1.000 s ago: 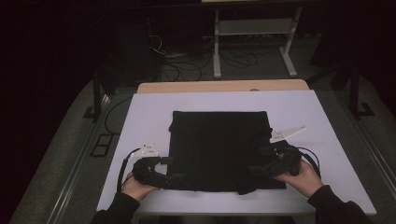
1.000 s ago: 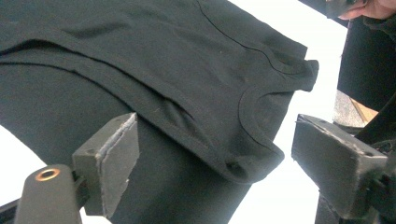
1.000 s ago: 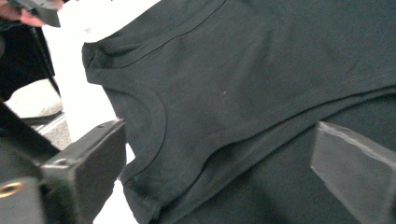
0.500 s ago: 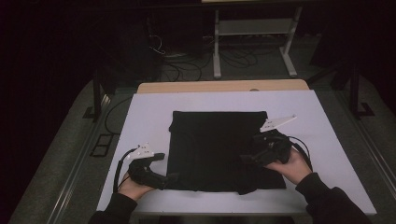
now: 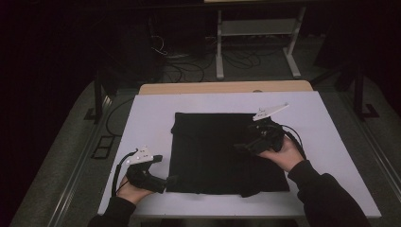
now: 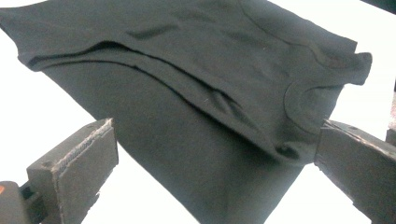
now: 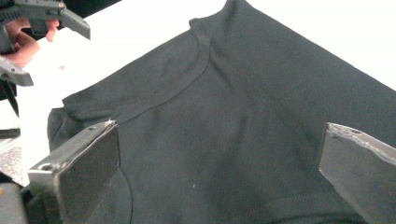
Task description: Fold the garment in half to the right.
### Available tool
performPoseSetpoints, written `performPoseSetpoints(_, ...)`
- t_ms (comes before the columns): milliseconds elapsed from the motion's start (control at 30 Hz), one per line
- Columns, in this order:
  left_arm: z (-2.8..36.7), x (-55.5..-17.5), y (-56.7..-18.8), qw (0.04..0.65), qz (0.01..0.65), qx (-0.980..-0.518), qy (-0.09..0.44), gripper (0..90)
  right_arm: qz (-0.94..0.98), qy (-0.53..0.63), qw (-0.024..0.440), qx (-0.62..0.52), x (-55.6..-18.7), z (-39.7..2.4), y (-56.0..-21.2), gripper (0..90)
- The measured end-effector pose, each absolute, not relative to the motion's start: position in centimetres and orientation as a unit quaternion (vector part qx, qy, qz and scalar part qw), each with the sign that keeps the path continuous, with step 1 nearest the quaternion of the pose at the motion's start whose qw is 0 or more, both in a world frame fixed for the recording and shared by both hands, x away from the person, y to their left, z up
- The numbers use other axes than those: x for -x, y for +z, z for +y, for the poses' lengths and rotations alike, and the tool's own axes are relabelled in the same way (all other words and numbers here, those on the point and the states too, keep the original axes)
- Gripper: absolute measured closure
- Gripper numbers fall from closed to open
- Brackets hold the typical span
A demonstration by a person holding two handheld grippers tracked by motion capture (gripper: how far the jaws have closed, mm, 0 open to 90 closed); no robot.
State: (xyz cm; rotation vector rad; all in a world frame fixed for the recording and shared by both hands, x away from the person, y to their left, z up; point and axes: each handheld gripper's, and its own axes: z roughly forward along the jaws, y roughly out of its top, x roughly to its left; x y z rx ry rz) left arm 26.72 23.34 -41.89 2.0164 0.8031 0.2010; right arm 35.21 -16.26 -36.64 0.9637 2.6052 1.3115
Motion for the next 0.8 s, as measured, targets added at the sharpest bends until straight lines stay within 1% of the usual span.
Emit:
performPoseSetpoints(500, 24.3, -26.4, -42.6, 0.449, 0.336, -0.823, 0.089, 0.0, 0.848, 0.43, 0.047, -0.306, -37.7, -14.2, -35.6, 0.0)
performPoseSetpoints(800, 24.6, -26.1, -43.1, 0.438, 0.331, -0.832, 0.082, 0.0, 0.846, 0.435, 0.052, -0.303, -39.4, -12.8, -35.0, 0.0)
